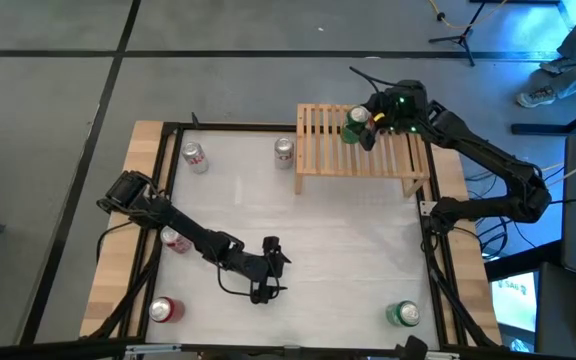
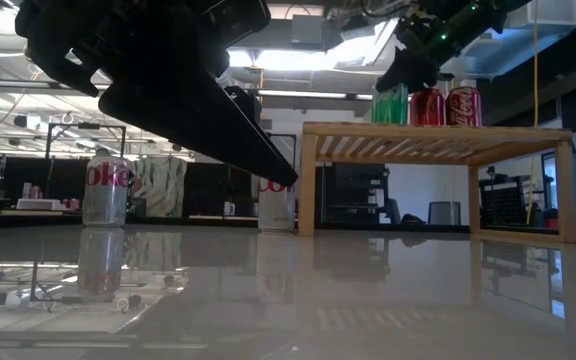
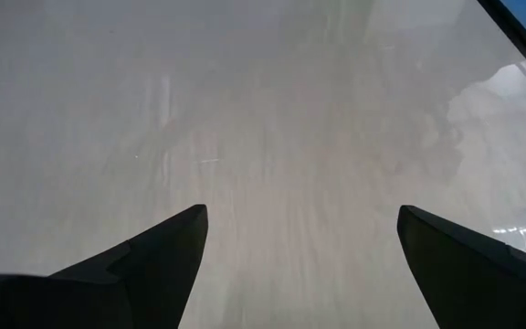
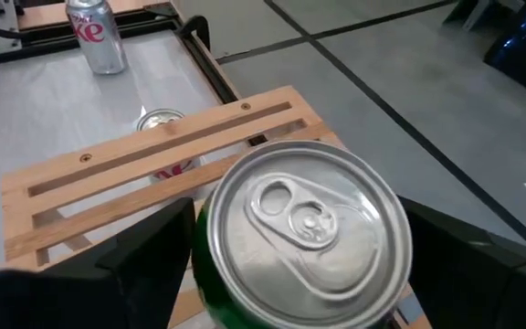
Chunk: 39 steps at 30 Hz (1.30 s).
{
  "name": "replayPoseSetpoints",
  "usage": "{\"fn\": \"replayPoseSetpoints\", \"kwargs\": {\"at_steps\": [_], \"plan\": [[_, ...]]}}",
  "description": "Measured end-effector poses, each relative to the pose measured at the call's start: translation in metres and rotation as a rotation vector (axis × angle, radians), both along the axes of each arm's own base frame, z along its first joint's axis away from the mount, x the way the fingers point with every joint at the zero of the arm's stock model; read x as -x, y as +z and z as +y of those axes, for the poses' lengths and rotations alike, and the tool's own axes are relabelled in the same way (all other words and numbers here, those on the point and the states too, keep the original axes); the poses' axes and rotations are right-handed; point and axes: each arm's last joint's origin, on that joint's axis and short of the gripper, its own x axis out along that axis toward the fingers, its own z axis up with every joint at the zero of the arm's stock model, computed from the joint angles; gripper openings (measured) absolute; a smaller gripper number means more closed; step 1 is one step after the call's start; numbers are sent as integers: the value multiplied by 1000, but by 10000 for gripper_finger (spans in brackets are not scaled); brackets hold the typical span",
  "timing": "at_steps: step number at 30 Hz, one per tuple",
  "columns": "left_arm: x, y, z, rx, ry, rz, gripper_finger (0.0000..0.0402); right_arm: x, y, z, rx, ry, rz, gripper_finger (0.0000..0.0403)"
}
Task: Place canned beverage on shelf
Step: Put the left green soda can on the shelf
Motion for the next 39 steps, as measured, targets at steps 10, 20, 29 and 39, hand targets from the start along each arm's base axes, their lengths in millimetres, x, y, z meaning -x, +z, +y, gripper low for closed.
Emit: {"fn": "replayPoseSetpoints", "kwargs": {"at_steps": [10,20,29,39], "plan": [[0,0,0,0,0,0,347,13,12,9,54,-55,-19,351],[0,0,0,0,0,0,347,25,24,21,79,-39,-56,351],[0,0,0,0,0,0,347,25,23,51,28,56,4,351],[0,0,1,0,2,0,347,19,18,84,27,28,114,351]]}}
